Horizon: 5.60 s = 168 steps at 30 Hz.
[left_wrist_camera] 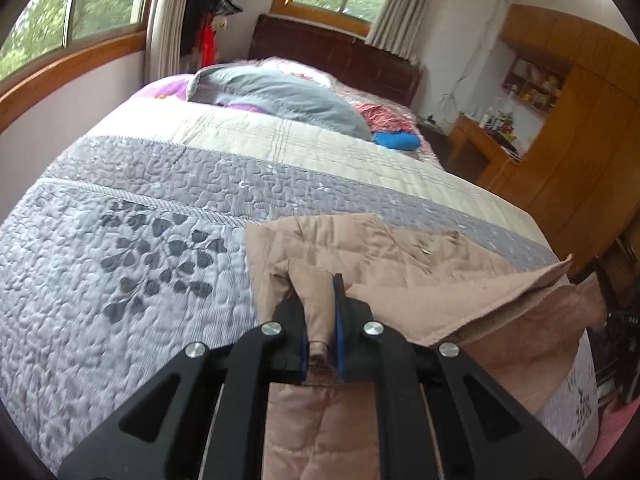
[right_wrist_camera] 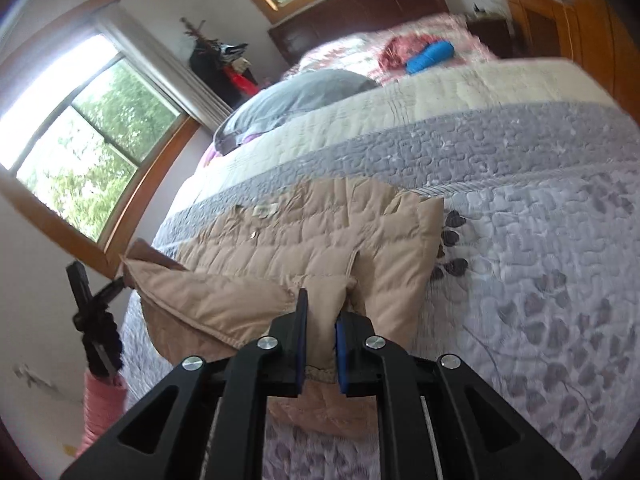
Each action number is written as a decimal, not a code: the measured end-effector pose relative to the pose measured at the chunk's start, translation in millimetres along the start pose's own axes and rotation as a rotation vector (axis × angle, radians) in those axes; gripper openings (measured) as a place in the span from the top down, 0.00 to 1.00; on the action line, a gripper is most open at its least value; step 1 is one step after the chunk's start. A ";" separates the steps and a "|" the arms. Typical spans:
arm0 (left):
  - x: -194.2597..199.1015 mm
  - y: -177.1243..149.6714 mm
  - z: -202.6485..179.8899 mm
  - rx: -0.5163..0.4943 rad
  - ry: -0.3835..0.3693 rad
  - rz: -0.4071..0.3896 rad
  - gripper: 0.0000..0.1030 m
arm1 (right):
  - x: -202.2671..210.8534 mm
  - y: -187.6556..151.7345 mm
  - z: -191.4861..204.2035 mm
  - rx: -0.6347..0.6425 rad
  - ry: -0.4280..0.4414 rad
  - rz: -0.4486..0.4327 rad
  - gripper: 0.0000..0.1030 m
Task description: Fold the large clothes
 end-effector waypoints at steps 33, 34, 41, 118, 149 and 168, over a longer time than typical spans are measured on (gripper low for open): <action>-72.2 11.5 20.2 0.075 -0.068 0.148 0.43 | -75.9 32.0 -64.6 -0.164 -0.042 0.041 0.44; -65.7 8.2 18.6 0.055 -0.062 0.145 0.40 | -71.7 25.5 -58.4 -0.124 -0.059 0.040 0.44; -38.7 -32.6 19.7 -0.041 0.014 0.161 0.36 | -70.0 -20.0 -37.2 -0.012 -0.065 0.095 0.46; -6.4 -42.0 21.0 -0.095 0.111 0.135 0.30 | -57.4 -41.6 -20.8 -0.015 -0.123 0.051 0.24; -91.0 -42.4 -1.4 0.178 -0.233 0.220 0.87 | -114.4 -20.7 -32.9 -0.114 -0.008 0.044 0.84; 124.6 -56.2 -4.7 0.059 -0.306 0.072 0.88 | 36.0 -89.5 65.7 0.098 0.140 -0.003 0.85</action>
Point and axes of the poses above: each gripper's, at about its wrist camera, not at the fingertips, and x roughly against the way its jaws point, z to its left, y to its top, the point moved 1 cm from there along -x, roughly the way its jaws point, and after that the axes turned 13 degrees about -z, right-handed, at the moved point
